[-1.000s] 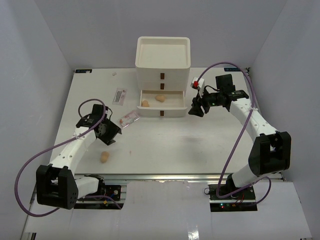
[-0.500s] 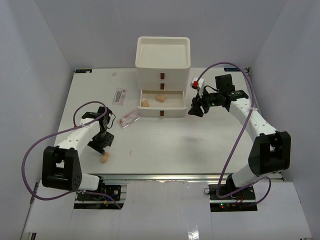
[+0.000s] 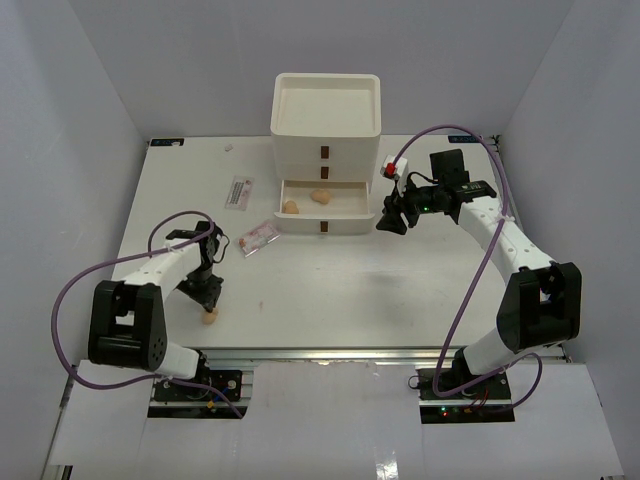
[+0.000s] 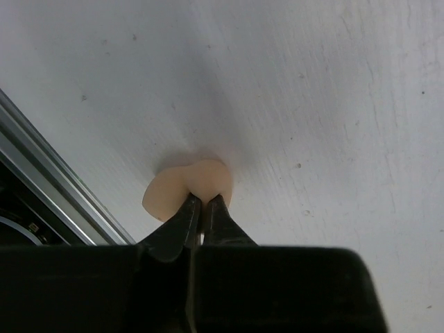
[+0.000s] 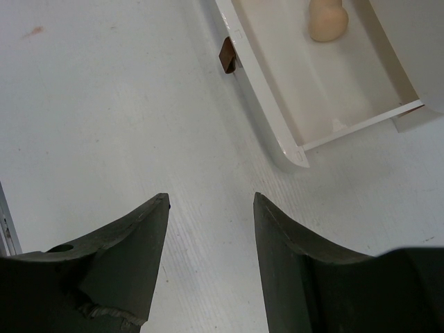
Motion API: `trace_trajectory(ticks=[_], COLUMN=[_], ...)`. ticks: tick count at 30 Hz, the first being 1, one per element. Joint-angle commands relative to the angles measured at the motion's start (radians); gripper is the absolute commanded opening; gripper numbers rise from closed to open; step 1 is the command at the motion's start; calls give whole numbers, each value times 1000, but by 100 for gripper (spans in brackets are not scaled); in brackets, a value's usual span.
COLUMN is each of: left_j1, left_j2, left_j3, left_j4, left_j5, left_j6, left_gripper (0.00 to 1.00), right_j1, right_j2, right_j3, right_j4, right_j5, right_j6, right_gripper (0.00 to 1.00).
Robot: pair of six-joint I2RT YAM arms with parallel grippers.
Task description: Organize the makeup
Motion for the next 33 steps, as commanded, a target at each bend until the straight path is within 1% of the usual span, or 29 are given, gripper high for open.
trace_trajectory(ticks=[1, 3, 5, 6, 8, 10, 11, 13, 16, 19, 22, 24, 25, 26, 29, 31, 33], left_j1=[5, 5, 5, 5, 4, 4, 4, -3, -33, -68, -107, -120, -126, -133, -152, -159, -162], left_j2=[-54, -76, -97, -111, -153, -192, -210, -220, -170, -76, 25, 98, 129, 169, 270, 323, 358], left_j3=[38, 62, 88, 94, 77, 46, 28, 7, 44, 106, 218, 272, 276, 316, 399, 439, 463], left_j4=[80, 117, 173, 217, 356, 498, 636, 807, 936, 1008, 1056, 1098, 1101, 1117, 1135, 1133, 1129], left_j5=[18, 36, 113, 172, 356, 523, 606, 757, 869, 899, 889, 888, 888, 883, 871, 868, 867], left_j6=[61, 119, 193, 243, 343, 406, 423, 413, 407, 397, 386, 365, 355, 347, 339, 336, 332], left_gripper=[0, 0, 0, 0, 0, 0, 0, 0, 0, 0, 0, 0, 0, 0, 4, 21, 33], right_j1=[3, 3, 4, 3, 3, 3, 3, 3, 3, 4, 3, 3, 3, 3, 3, 3, 3], right_j2=[-13, -10, -10, -9, -7, -6, -6, -6, -6, -3, 1, 1, 1, -1, -6, -13, -18], right_j3=[11, 14, 18, 20, 23, 23, 23, 23, 21, 21, 25, 29, 29, 29, 26, 21, 17], right_j4=[20, 20, 20, 20, 20, 20, 20, 19, 19, 20, 22, 22, 22, 21, 20, 20, 20], right_j5=[-9, -8, -6, -4, 0, 2, 2, 5, 6, 7, 7, 9, 11, 12, 16, 20, 24], right_j6=[14, 15, 16, 16, 16, 16, 16, 16, 16, 16, 17, 17, 17, 17, 16, 12, 10], right_gripper=[58, 58, 58, 58, 58, 58, 58, 58, 58, 58, 58, 58, 58, 58, 58, 59, 59])
